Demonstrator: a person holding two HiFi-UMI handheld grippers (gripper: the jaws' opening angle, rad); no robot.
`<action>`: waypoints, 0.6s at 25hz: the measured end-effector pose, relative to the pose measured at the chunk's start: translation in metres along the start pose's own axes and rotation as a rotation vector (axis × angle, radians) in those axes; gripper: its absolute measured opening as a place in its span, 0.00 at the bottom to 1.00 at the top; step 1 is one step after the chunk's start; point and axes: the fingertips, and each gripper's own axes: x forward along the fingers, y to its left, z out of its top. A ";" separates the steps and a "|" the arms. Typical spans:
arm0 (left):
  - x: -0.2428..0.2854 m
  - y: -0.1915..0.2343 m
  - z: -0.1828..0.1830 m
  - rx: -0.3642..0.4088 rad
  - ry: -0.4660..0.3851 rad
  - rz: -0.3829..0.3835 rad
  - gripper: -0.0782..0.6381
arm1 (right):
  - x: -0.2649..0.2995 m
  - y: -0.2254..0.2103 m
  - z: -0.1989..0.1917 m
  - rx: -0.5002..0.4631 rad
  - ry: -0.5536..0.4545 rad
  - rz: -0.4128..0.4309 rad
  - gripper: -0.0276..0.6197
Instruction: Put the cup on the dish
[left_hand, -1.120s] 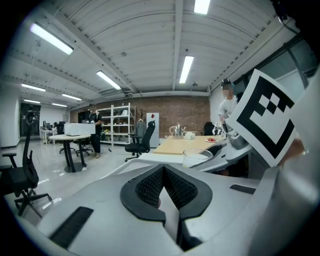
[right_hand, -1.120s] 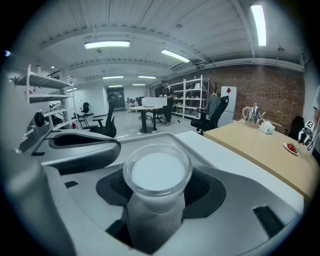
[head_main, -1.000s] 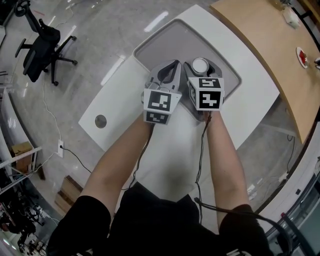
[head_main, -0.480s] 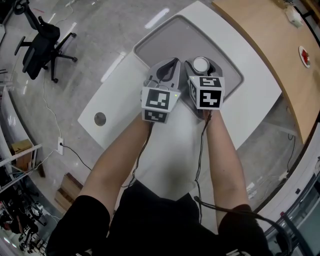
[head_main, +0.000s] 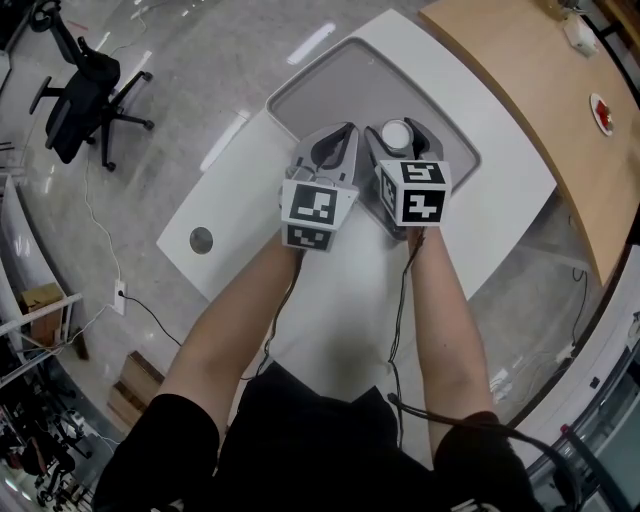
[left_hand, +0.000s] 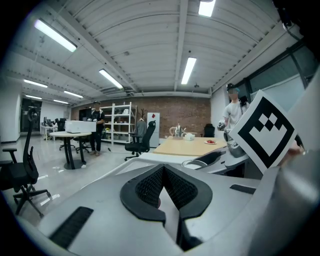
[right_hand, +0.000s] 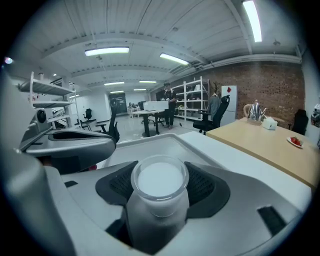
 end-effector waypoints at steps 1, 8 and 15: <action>-0.002 0.000 0.002 0.000 -0.002 -0.001 0.12 | -0.003 0.001 0.005 -0.006 -0.011 -0.005 0.41; -0.017 -0.005 0.021 0.019 -0.020 -0.002 0.12 | -0.033 0.005 0.037 -0.037 -0.077 -0.027 0.41; -0.045 -0.016 0.066 0.030 -0.073 -0.001 0.12 | -0.096 0.014 0.080 -0.045 -0.197 -0.047 0.41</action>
